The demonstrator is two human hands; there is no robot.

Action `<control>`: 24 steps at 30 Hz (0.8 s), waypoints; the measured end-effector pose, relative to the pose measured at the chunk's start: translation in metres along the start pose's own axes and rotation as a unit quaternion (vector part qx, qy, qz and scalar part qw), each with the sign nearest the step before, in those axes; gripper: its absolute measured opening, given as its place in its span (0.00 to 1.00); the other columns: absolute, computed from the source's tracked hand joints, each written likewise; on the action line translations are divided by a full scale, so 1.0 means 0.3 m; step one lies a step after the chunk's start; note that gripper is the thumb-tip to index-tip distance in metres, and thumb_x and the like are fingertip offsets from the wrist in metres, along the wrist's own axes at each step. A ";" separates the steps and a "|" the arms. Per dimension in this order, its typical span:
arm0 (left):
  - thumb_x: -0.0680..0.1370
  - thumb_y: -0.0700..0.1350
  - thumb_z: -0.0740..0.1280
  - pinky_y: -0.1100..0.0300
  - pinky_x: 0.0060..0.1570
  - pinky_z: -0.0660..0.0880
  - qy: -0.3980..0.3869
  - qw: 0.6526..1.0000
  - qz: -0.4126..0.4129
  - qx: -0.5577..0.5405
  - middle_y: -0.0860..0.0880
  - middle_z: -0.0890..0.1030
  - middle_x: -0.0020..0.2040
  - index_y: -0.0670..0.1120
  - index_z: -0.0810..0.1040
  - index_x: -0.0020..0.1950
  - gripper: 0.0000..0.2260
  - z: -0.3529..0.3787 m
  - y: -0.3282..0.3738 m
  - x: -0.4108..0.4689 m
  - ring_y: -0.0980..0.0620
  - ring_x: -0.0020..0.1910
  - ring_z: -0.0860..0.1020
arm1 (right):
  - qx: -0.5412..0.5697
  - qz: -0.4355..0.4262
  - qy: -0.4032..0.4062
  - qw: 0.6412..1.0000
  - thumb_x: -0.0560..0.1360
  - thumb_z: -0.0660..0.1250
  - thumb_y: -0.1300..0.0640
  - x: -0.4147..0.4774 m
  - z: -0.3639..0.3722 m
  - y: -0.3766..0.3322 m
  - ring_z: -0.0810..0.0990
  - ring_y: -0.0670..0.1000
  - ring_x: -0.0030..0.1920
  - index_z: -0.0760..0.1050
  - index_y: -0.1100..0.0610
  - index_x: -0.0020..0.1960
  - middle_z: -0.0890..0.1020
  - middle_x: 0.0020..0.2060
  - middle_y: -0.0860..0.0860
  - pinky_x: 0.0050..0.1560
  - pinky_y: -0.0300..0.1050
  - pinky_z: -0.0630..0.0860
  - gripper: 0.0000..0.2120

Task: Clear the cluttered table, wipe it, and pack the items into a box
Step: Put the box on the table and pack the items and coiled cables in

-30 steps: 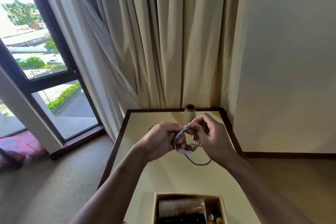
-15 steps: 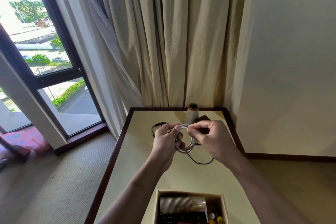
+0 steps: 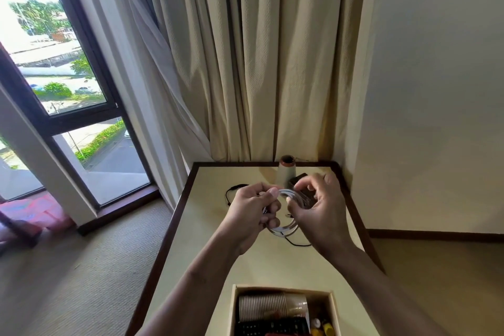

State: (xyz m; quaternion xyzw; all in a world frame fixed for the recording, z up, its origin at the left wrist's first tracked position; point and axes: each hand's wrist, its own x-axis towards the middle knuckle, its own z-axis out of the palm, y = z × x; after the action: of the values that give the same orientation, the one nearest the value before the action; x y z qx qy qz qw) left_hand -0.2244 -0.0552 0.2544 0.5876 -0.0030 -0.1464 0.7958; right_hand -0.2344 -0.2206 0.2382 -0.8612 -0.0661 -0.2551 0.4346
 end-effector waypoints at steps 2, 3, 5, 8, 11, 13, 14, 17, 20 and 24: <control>0.85 0.39 0.64 0.59 0.30 0.68 -0.043 0.999 -0.016 0.001 0.46 0.71 0.34 0.31 0.77 0.61 0.11 -0.002 0.023 -0.008 0.53 0.28 0.61 | 0.095 0.053 -0.044 0.993 0.73 0.75 0.59 -0.003 -0.004 -0.009 0.79 0.43 0.51 0.72 0.47 0.54 0.78 0.50 0.45 0.48 0.39 0.80 0.17; 0.85 0.39 0.63 0.60 0.29 0.68 -0.064 0.998 -0.026 0.012 0.46 0.71 0.34 0.31 0.76 0.62 0.11 -0.005 0.035 -0.012 0.54 0.28 0.60 | 0.136 0.071 -0.091 0.984 0.75 0.74 0.59 -0.003 -0.005 -0.010 0.81 0.43 0.50 0.72 0.46 0.55 0.80 0.49 0.45 0.48 0.41 0.81 0.15; 0.85 0.39 0.63 0.61 0.29 0.67 -0.100 0.993 -0.044 0.035 0.45 0.71 0.34 0.29 0.74 0.63 0.13 -0.022 0.059 -0.017 0.55 0.27 0.60 | 0.169 0.079 -0.188 0.964 0.77 0.72 0.56 0.006 -0.024 -0.002 0.82 0.44 0.43 0.73 0.47 0.54 0.82 0.43 0.47 0.43 0.41 0.79 0.11; 0.85 0.39 0.63 0.63 0.29 0.66 -0.170 0.982 -0.074 0.040 0.47 0.70 0.35 0.29 0.74 0.64 0.13 -0.075 0.096 -0.023 0.56 0.27 0.61 | 0.257 0.088 -0.310 0.911 0.81 0.67 0.52 0.031 -0.087 0.035 0.82 0.51 0.47 0.78 0.56 0.58 0.83 0.44 0.52 0.49 0.47 0.79 0.10; 0.86 0.39 0.61 0.65 0.29 0.66 -0.237 0.966 -0.100 0.010 0.48 0.68 0.36 0.36 0.77 0.62 0.09 -0.117 0.113 -0.029 0.56 0.28 0.61 | 0.380 0.130 -0.383 0.832 0.82 0.60 0.61 0.042 -0.143 0.055 0.81 0.58 0.54 0.81 0.65 0.61 0.84 0.51 0.59 0.55 0.49 0.77 0.14; 0.86 0.39 0.60 0.66 0.28 0.66 -0.262 0.958 -0.118 -0.004 0.48 0.68 0.35 0.38 0.78 0.59 0.09 -0.121 0.108 -0.037 0.57 0.28 0.60 | 0.312 0.084 -0.417 0.849 0.82 0.63 0.67 0.039 -0.146 0.053 0.83 0.58 0.56 0.82 0.63 0.62 0.85 0.52 0.58 0.57 0.47 0.79 0.13; 0.86 0.39 0.60 0.67 0.27 0.65 -0.274 0.953 -0.126 -0.011 0.48 0.67 0.35 0.38 0.78 0.58 0.09 -0.121 0.104 -0.040 0.58 0.28 0.59 | 0.279 0.062 -0.426 0.858 0.81 0.64 0.68 0.037 -0.142 0.047 0.83 0.58 0.57 0.82 0.62 0.61 0.86 0.52 0.57 0.57 0.46 0.79 0.13; 0.86 0.39 0.60 0.68 0.26 0.65 -0.277 0.951 -0.139 -0.005 0.48 0.67 0.35 0.38 0.77 0.60 0.09 -0.117 0.081 -0.043 0.59 0.27 0.62 | 0.171 0.042 -0.377 0.909 0.80 0.65 0.68 0.034 -0.129 0.035 0.84 0.48 0.54 0.85 0.55 0.57 0.87 0.48 0.49 0.55 0.41 0.79 0.14; 0.85 0.40 0.64 0.65 0.27 0.66 -0.185 0.974 -0.104 0.075 0.47 0.70 0.35 0.34 0.76 0.62 0.10 -0.096 0.047 -0.043 0.56 0.28 0.64 | -0.028 -0.014 -0.256 0.966 0.80 0.68 0.61 0.024 -0.111 0.026 0.79 0.40 0.52 0.85 0.47 0.55 0.82 0.47 0.40 0.52 0.35 0.74 0.11; 0.84 0.38 0.65 0.57 0.30 0.69 -0.003 0.978 0.026 0.205 0.47 0.73 0.33 0.39 0.81 0.55 0.06 -0.033 -0.032 -0.024 0.52 0.29 0.67 | -0.074 0.031 -0.158 0.984 0.79 0.69 0.54 0.003 -0.092 0.005 0.77 0.44 0.48 0.85 0.49 0.50 0.79 0.44 0.44 0.41 0.29 0.70 0.06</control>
State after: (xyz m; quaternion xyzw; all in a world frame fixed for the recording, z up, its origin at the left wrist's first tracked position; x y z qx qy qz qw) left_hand -0.2316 -0.0469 0.2436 0.7376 -0.0506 -0.1234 0.6619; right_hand -0.2436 -0.2433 0.2513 -0.9221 -0.0879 -0.1065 0.3616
